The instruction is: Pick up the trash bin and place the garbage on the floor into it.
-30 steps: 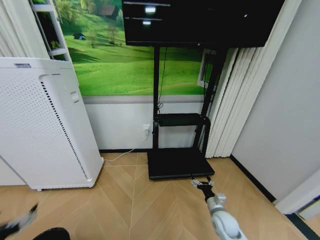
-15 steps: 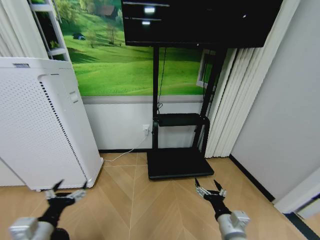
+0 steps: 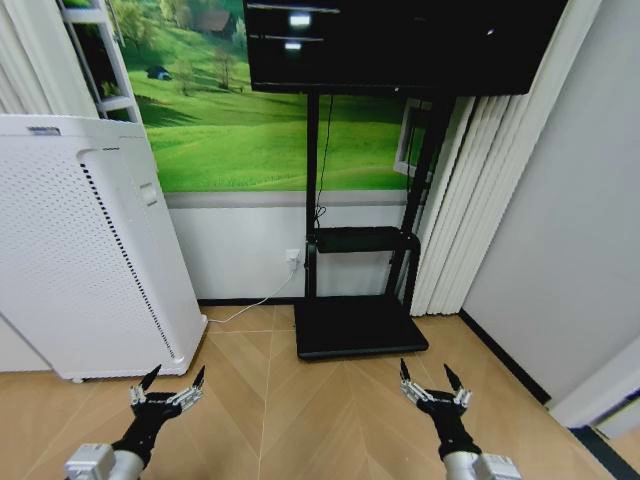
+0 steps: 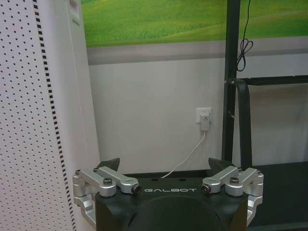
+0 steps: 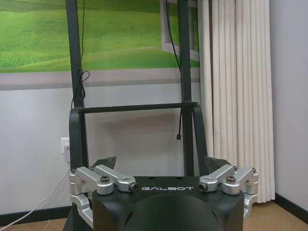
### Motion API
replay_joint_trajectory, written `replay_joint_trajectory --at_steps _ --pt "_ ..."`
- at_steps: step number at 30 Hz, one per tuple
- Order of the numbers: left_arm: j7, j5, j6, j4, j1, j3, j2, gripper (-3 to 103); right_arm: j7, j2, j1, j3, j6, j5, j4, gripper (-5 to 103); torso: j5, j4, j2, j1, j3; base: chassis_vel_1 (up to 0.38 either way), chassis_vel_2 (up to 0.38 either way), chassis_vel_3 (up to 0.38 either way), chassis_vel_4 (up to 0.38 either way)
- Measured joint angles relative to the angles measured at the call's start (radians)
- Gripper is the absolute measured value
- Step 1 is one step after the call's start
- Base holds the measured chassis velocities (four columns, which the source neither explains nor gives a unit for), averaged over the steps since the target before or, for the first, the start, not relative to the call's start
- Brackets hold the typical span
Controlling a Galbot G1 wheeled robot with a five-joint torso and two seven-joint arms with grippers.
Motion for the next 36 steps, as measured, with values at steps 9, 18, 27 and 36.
replay_joint_trajectory --at_steps 9,18,27,36 --pt "0.0 -0.003 0.0 0.0 0.001 -0.003 0.0 100 -0.001 -0.001 0.002 -0.001 0.0 0.002 -0.003 100 0.0 0.0 0.011 0.002 0.009 0.0 0.0 0.0 0.0" --pt "0.0 -0.004 0.0 0.0 0.002 -0.004 0.001 100 -0.001 -0.002 0.003 -0.001 -0.001 0.004 -0.004 100 0.0 0.0 0.049 0.011 0.038 0.0 0.0 0.0 0.0" --pt "0.0 -0.005 0.0 -0.001 0.002 -0.005 0.001 100 -0.002 -0.002 0.004 -0.001 -0.001 0.005 -0.005 100 0.0 0.0 0.088 0.02 0.067 0.0 0.0 0.0 0.0" --pt "0.0 -0.005 0.001 0.0 0.002 -0.005 0.001 100 -0.002 -0.002 0.004 -0.001 -0.002 0.005 -0.005 100 0.0 0.0 0.124 0.032 0.092 0.0 0.0 0.0 0.0"
